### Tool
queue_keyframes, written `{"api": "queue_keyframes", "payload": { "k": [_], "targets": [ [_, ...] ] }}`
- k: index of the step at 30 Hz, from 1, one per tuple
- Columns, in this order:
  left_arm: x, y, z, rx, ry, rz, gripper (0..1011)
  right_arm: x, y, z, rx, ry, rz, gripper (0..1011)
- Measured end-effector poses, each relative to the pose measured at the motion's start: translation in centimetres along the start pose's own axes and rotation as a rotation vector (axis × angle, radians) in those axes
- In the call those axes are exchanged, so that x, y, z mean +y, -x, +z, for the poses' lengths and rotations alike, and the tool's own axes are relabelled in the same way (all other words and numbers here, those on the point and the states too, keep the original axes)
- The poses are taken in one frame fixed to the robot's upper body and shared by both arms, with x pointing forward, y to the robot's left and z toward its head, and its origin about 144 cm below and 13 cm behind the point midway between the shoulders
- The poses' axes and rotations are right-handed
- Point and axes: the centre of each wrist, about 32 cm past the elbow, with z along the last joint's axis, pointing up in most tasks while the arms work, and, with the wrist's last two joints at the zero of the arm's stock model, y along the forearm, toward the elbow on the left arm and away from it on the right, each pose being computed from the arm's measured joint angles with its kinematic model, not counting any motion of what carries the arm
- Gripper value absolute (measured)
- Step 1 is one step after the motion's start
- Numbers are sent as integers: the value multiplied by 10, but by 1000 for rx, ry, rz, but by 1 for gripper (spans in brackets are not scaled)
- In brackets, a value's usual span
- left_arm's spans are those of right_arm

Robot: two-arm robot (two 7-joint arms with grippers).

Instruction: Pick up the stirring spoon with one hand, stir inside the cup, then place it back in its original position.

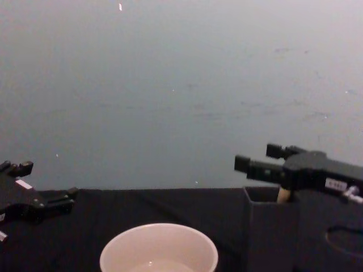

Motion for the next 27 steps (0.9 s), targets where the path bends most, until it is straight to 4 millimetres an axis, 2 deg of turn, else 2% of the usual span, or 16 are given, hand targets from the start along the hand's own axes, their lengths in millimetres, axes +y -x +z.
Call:
{"api": "queue_keyframes", "payload": {
  "k": [9, 14, 20, 27],
  "targets": [
    [0, 0, 0, 0, 0, 0, 1002, -9, -3, 21, -18, -98, -38, 1002],
    [0, 0, 0, 0, 0, 0, 1001, -17, -8, 28, -31, -140, -118, 1003],
    [0, 0, 0, 0, 0, 0, 1001, -23, -15, 27, -42, -151, -242, 1003],
    [0, 0, 0, 0, 0, 0, 1001, -25, -19, 11, -19, -92, -350, 1002]
  ]
}}
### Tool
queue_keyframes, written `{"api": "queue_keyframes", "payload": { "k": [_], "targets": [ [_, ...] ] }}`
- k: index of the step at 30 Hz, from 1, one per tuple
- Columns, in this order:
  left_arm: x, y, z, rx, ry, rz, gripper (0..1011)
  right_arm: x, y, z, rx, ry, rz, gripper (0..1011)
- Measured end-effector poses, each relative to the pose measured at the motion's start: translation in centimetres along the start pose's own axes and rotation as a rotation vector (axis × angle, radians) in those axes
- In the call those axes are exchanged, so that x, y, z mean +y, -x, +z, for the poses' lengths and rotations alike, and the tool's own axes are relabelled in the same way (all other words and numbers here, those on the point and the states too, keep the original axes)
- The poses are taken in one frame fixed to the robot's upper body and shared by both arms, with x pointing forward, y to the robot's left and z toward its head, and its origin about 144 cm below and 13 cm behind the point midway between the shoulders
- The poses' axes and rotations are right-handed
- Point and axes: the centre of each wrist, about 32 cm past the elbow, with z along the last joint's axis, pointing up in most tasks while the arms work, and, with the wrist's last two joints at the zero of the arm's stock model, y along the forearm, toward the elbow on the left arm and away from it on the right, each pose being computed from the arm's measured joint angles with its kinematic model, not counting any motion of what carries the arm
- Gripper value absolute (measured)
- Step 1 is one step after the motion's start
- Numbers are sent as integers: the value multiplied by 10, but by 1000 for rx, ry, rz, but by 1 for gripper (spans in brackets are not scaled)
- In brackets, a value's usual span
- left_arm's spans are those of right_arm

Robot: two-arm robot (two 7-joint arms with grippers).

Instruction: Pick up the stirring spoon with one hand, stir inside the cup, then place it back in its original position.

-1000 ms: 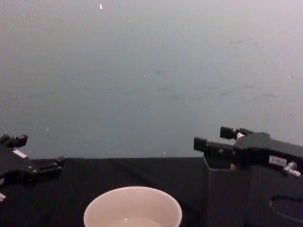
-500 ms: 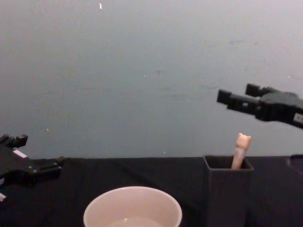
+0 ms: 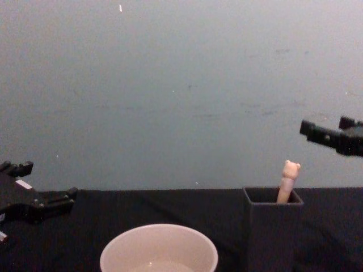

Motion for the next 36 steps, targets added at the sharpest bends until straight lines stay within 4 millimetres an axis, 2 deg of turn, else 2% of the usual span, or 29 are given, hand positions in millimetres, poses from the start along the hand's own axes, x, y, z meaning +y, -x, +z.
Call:
{"api": "queue_keyframes", "payload": {
  "k": [16, 36],
  "targets": [
    [0, 0, 0, 0, 0, 0, 1001, -1, 6, -34, 41, 151, -13, 1002],
    [0, 0, 0, 0, 0, 0, 1001, -1, 6, -37, 42, 167, -9, 1003]
  ]
}}
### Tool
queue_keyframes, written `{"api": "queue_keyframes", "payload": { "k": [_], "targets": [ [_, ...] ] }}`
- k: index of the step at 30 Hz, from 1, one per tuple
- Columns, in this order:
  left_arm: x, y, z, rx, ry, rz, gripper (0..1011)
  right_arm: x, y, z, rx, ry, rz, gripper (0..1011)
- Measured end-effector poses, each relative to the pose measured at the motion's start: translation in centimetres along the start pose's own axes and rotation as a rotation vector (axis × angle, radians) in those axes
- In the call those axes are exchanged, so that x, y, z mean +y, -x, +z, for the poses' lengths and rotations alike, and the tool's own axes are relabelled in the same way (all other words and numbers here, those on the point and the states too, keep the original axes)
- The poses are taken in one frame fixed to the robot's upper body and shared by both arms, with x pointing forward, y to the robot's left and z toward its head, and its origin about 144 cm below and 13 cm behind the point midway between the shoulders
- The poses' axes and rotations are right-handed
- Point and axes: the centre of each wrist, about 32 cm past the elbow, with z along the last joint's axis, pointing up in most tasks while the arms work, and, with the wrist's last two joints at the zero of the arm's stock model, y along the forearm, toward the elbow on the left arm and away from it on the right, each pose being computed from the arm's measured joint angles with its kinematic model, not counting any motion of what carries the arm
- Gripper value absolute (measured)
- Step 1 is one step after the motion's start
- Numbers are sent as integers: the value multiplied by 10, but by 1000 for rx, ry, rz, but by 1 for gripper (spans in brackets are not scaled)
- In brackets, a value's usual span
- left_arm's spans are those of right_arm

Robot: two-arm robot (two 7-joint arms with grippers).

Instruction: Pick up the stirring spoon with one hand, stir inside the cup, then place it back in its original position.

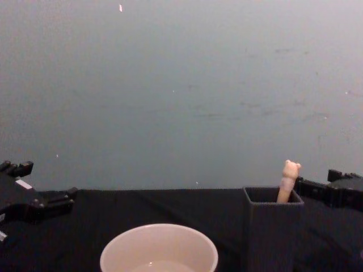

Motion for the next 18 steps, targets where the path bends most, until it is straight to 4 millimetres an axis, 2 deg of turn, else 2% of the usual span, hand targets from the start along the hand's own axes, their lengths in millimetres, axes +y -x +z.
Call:
{"api": "queue_keyframes", "payload": {
  "k": [18],
  "targets": [
    [0, 0, 0, 0, 0, 0, 1001, 0, 0, 1, 0, -4, 1, 1003]
  ]
}}
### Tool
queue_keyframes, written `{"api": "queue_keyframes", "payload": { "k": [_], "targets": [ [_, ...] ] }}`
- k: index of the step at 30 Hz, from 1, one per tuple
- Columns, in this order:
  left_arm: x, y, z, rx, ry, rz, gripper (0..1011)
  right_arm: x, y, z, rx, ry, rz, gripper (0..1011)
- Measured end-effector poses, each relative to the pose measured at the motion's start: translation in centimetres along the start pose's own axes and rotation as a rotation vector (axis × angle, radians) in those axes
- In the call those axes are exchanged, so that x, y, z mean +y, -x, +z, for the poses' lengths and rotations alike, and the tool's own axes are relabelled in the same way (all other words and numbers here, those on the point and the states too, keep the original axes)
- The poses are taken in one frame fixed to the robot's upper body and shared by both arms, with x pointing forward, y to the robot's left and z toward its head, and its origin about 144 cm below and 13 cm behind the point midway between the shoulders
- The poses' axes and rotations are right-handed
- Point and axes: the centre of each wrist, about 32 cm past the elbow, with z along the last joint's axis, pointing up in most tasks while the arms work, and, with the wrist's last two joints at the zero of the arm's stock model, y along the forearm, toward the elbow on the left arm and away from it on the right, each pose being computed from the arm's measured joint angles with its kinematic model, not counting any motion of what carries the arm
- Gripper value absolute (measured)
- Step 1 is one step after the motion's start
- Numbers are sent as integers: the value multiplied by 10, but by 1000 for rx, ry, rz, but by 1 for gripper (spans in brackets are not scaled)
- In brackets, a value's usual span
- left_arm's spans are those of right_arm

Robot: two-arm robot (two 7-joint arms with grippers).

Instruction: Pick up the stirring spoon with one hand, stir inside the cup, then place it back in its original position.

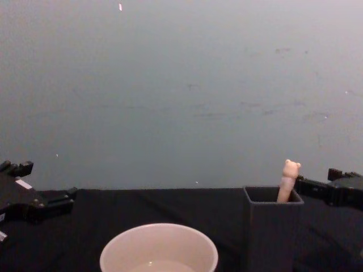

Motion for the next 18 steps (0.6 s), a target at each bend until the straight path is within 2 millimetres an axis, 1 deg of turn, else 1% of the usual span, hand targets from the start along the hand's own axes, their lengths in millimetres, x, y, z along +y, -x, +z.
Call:
{"api": "queue_keyframes", "payload": {
  "k": [18],
  "targets": [
    [0, 0, 0, 0, 0, 0, 1001, 0, 0, 0, 0, -1, 0, 1003]
  ]
}}
